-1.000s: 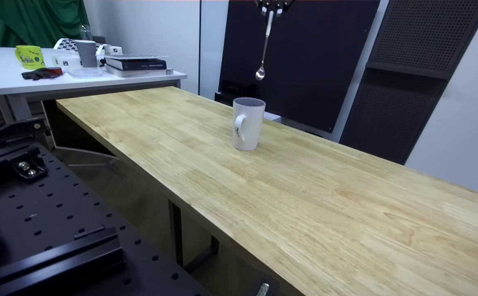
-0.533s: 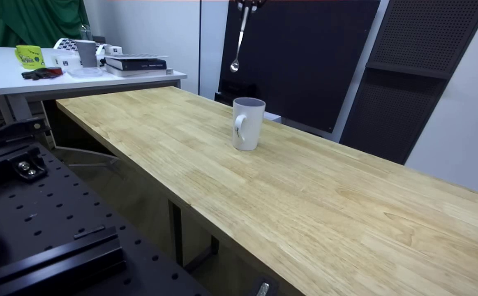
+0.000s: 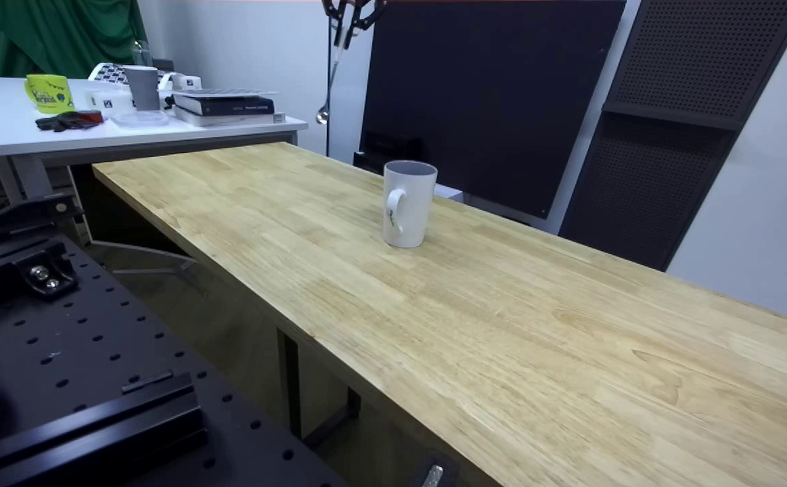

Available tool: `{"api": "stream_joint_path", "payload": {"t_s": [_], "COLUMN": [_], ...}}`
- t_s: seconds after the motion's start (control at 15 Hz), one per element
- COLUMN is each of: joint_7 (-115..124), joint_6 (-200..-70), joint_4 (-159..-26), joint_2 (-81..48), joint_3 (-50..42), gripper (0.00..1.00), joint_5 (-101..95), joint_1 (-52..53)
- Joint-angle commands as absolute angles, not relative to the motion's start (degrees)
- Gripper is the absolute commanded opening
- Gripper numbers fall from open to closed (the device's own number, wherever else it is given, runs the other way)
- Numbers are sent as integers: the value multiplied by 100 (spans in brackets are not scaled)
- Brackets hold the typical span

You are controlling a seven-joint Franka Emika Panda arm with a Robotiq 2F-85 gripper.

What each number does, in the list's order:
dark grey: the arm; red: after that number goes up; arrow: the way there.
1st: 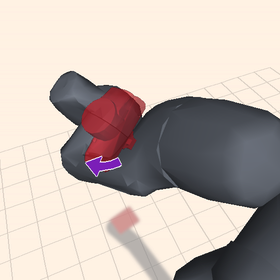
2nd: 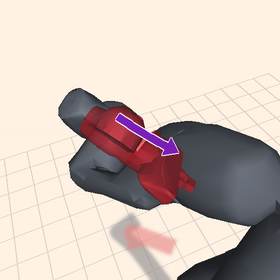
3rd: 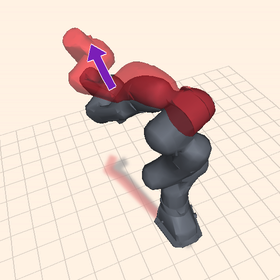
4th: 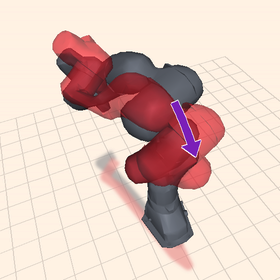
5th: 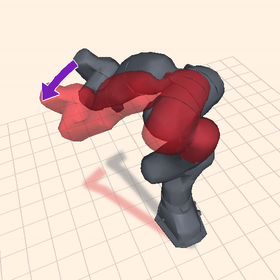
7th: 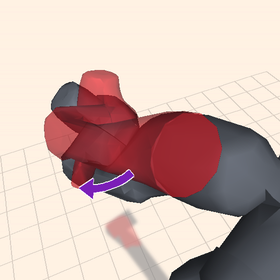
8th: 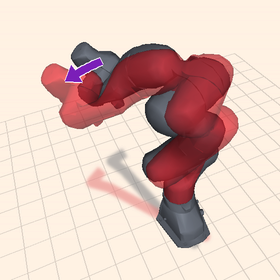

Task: Take the spoon out of the mug and put it on the table

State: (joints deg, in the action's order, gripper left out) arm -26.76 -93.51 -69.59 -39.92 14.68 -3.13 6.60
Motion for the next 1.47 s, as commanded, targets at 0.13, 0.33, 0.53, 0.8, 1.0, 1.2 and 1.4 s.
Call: {"api": "stream_joint_path", "payload": {"t_s": [0.13,0.33,0.53,0.8,1.0,1.2,1.4], "joint_7": [-3012,-3103,-3118,-3092,-3088,-3074,-3047], "joint_6": [-9506,-9504,-9576,-9999,-10284,-10450,-10511], "joint_4": [-7772,-8055,-8347,-8722,-8940,-9089,-9132], "joint_2": [-3844,-3876,-3914,-3955,-4007,-4074,-4162], "joint_3": [1605,1659,1649,1561,1513,1470,1437], "gripper": [4,4,4,4,4,4,4], "joint_5": [139,302,361,206,186,161,136], "joint_1": [822,881,902,915,889,879,877]}}
